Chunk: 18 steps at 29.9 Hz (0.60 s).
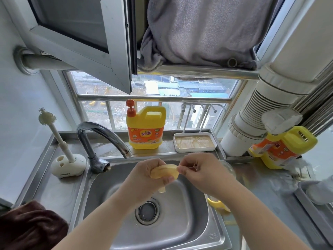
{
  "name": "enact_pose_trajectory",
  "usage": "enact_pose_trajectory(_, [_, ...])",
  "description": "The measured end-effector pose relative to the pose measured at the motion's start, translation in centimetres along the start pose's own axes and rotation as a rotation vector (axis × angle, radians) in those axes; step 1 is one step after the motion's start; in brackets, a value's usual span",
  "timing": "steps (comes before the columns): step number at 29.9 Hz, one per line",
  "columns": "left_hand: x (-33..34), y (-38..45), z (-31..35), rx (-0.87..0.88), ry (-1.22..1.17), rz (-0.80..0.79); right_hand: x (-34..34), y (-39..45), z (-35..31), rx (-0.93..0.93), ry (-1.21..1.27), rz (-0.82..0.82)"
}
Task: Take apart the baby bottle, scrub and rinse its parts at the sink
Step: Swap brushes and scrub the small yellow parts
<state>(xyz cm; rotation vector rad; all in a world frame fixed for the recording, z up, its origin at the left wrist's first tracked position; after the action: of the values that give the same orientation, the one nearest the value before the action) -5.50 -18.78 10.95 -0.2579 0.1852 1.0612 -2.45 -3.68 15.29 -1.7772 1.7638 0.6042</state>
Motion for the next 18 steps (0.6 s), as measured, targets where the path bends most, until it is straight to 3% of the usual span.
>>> enact_pose_trajectory(5, [-0.8, 0.3, -0.2, 0.014, 0.078, 0.170, 0.6, -0.3, -1.0, -0.089, -0.089, 0.042])
enact_pose_trajectory(9, [-0.2, 0.5, -0.2, 0.014, 0.115, 0.096, 0.7, 0.1, -0.8, -0.095, -0.127, 0.041])
enact_pose_trajectory(18, [-1.1, 0.9, -1.2, -0.032, 0.116, 0.109, -1.9, -0.4, 0.4, -0.049, -0.107, -0.028])
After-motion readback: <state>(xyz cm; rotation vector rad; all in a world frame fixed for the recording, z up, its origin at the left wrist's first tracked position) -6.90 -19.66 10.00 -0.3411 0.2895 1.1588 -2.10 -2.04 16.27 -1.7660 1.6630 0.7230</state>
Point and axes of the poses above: each hand's wrist, its own y-axis towards the middle knuckle, its own x-axis out of the palm, z = x × y, the point moved 4 cm from there along y, towards the middle knuckle, and after that the axes turned 11 degrees about y, right-handed, at the moved point
